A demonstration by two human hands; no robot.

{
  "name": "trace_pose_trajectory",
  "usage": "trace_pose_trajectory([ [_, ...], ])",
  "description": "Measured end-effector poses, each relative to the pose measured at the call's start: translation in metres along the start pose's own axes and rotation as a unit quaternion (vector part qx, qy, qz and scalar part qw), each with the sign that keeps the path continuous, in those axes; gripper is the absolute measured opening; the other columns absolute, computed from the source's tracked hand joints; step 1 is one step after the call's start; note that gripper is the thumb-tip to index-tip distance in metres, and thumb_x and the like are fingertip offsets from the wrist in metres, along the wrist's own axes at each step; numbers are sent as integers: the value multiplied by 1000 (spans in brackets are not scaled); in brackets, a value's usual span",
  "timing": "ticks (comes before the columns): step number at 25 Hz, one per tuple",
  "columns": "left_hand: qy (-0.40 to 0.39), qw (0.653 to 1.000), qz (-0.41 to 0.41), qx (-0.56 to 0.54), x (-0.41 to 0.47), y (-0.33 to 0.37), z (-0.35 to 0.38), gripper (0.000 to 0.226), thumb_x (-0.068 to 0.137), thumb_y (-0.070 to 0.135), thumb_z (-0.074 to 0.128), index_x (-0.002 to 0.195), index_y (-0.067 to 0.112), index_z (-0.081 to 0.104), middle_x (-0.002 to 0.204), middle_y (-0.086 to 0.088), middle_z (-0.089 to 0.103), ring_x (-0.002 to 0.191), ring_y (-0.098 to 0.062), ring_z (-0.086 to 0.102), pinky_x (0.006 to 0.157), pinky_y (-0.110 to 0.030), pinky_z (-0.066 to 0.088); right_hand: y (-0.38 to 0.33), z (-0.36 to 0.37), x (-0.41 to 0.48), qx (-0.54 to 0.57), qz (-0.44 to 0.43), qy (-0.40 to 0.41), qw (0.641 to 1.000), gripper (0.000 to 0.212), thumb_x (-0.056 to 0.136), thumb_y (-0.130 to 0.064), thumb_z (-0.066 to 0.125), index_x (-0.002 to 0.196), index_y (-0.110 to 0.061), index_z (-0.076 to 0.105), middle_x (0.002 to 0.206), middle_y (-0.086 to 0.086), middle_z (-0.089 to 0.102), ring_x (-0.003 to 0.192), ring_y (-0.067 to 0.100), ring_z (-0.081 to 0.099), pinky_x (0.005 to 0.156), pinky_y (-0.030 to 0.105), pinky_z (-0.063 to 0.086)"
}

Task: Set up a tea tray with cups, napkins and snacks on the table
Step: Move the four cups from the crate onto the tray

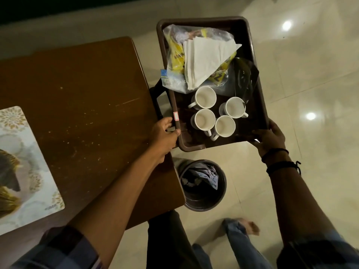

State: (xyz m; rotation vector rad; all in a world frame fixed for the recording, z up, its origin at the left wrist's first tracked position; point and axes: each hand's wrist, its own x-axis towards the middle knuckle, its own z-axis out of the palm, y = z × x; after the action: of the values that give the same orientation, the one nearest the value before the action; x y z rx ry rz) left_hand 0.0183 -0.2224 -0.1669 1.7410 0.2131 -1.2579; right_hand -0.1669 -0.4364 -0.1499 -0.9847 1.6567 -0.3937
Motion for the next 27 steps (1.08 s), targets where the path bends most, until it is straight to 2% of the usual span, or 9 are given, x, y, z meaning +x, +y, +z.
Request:
trace_pose_trajectory([
  [4,20,1000,14,-15,-14,-14,-39,58,89,4,61,141,17,39,149,-9,41,106,-14,51,69,-31,53,10,18,-34,16,-19,-16,1000,58,76,20,47,123,-12,58,99,11,61,87,32,57,70,42,58],
  [12,78,995,9,-60,-74,-68,-168,59,89,1,61,141,16,38,149,-11,40,119,-22,54,73,-34,56,66,83,-133,55,-3,-103,993,60,74,22,49,118,-16,60,106,12,62,93,31,61,72,44,58],
  [14,92,994,3,-58,-84,-82,-196,58,89,2,61,141,15,40,148,-11,42,122,-26,54,80,-41,57,84,99,-155,53,6,-111,992,59,73,23,49,120,-12,59,109,14,62,97,34,61,74,46,58],
  [16,108,992,1,-60,-95,-99,-222,56,89,2,60,141,15,41,147,-11,44,122,-25,54,77,-39,57,102,112,-178,38,11,-117,992,60,74,24,50,124,-8,57,112,14,63,100,36,62,76,49,58],
  [18,124,991,-2,-55,-105,-116,-242,56,90,1,59,141,15,41,146,-10,45,120,-23,55,72,-32,56,117,120,-198,-20,-18,-116,993,58,75,21,53,124,-9,58,113,14,64,100,34,63,72,40,61],
  [20,131,990,-11,-50,-112,-133,-256,56,91,1,58,142,15,41,146,-11,45,124,-25,53,81,-41,56,128,126,-215,-64,-48,-115,990,56,75,19,55,123,-10,58,110,10,64,94,26,63,58,20,58],
  [21,131,990,-15,-50,-114,-140,-261,55,91,2,57,141,15,41,146,-11,46,125,-27,53,88,-47,55,132,128,-222,-69,-49,-113,990,55,76,19,55,123,-9,58,111,10,63,93,25,63,56,17,56],
  [24,131,991,-8,-38,-118,-150,-270,51,92,3,56,140,16,44,143,-10,49,123,-27,55,97,-53,50,137,133,-236,-119,-51,-106,986,51,80,12,59,126,-9,54,123,16,60,109,31,60,76,28,56],
  [27,139,988,36,52,-121,-146,-271,50,89,6,60,137,12,47,138,-11,54,123,-28,55,100,-43,48,132,141,-246,-225,-70,-56,970,55,84,-6,65,135,-13,46,136,14,50,124,33,50,100,38,45],
])
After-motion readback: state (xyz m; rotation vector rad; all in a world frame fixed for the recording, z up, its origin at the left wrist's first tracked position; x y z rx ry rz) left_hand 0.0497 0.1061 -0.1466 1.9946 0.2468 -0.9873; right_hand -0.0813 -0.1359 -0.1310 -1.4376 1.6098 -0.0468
